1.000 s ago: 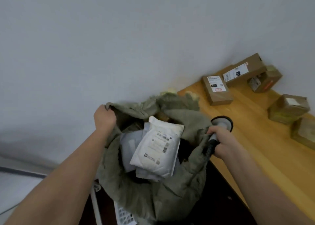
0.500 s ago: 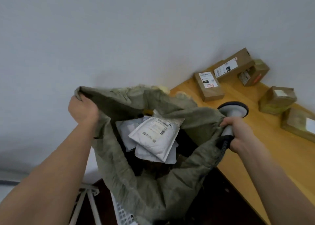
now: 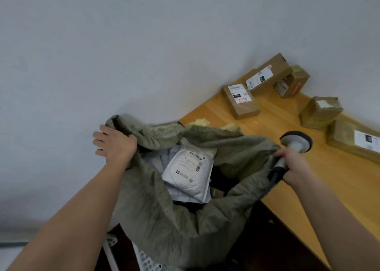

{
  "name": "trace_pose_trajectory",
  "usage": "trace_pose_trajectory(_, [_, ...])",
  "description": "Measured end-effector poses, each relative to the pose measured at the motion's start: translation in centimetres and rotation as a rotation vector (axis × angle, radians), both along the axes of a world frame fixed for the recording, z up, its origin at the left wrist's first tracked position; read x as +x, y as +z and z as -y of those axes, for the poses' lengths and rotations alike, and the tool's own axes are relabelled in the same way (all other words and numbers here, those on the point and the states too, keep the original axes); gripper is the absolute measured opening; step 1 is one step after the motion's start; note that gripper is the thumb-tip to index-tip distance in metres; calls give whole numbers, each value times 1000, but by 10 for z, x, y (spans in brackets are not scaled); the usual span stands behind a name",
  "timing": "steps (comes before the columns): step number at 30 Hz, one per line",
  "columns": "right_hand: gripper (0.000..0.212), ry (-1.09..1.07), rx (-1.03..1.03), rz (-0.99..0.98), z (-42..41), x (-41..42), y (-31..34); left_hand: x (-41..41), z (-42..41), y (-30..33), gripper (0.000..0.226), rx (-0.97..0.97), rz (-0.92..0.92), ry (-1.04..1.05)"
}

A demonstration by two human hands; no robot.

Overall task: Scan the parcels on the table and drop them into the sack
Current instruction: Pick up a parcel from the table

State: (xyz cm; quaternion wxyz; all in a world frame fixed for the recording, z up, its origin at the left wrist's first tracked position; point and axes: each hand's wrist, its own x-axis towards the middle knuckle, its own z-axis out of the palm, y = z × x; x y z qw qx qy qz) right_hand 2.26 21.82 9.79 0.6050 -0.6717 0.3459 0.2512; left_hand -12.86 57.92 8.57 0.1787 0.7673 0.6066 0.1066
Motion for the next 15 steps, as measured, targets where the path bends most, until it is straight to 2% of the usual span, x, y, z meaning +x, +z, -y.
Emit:
trace_pose_trajectory(2, [23, 34, -46, 3, 2, -3, -4, 4, 17, -21, 76, 306, -154, -300])
trace_pose_trajectory(4, [25, 20, -80, 52, 8, -1, -6, 12, 32, -32, 58, 585, -132, -783])
trace_pose_trajectory(5, [26, 21, -86, 67, 12, 0, -6, 17, 42, -34, 41, 569, -114, -1054])
trace_pose_trajectory(6, [27, 20, -89, 73, 17, 2, -7, 23, 53, -34, 23, 446, -174, -1280])
trace_pose_trajectory(7, [28, 18, -104, 66, 22, 2, -5, 30, 64, -35, 13, 270, -345, -1398])
trace_pose_trajectory(9, [34, 41, -121, 40, 32, 3, -5, 42, 73, -44, 24, 32, -706, -1327])
trace_pose_trajectory(10, [38, 42, -122, 27, 37, 5, -5, 47, 72, -49, 32, -22, -767, -1244])
trace_pose_trajectory(12, [43, 41, -120, 28, 47, 5, -6, 58, 61, -55, 58, 14, -730, -1130])
trace_pose_trajectory(15, [34, 17, -110, 59, 59, 2, -13, 82, 38, -36, 98, 226, -644, -1042])
